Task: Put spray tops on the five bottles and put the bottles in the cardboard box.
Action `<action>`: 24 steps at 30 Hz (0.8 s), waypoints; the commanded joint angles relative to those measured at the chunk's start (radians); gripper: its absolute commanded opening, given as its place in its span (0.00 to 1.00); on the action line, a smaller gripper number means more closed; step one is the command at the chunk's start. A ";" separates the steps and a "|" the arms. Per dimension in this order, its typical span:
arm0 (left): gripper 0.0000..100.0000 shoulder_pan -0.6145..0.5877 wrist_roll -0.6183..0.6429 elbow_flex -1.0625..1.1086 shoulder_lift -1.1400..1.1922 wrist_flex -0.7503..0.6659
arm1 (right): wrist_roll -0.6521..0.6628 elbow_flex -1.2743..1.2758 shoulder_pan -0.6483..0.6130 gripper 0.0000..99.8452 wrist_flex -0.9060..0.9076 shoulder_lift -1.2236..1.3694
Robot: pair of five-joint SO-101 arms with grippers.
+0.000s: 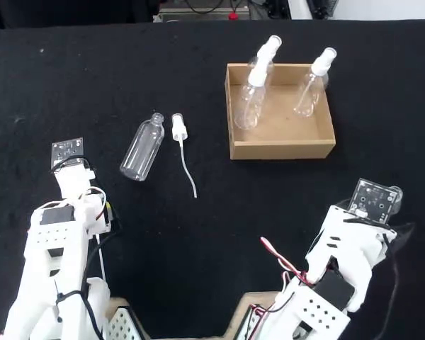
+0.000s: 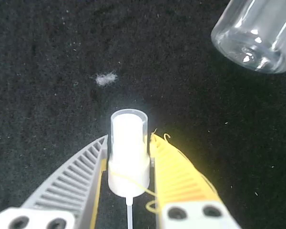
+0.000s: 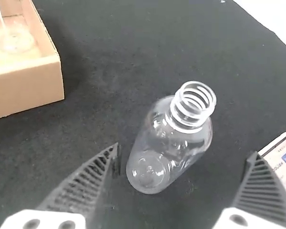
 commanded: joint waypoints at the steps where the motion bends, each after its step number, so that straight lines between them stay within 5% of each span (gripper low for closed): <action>1: 0.08 -0.008 0.003 -0.010 -0.026 -0.018 | 0.012 -0.070 -0.011 0.36 0.011 -0.027; 12: 0.08 -0.008 0.003 -0.010 -0.026 -0.018 | 0.014 -0.300 -0.011 0.36 0.063 0.268; 24: 0.08 -0.008 0.003 -0.010 -0.026 -0.018 | 0.048 -0.171 -0.009 0.36 -0.201 0.426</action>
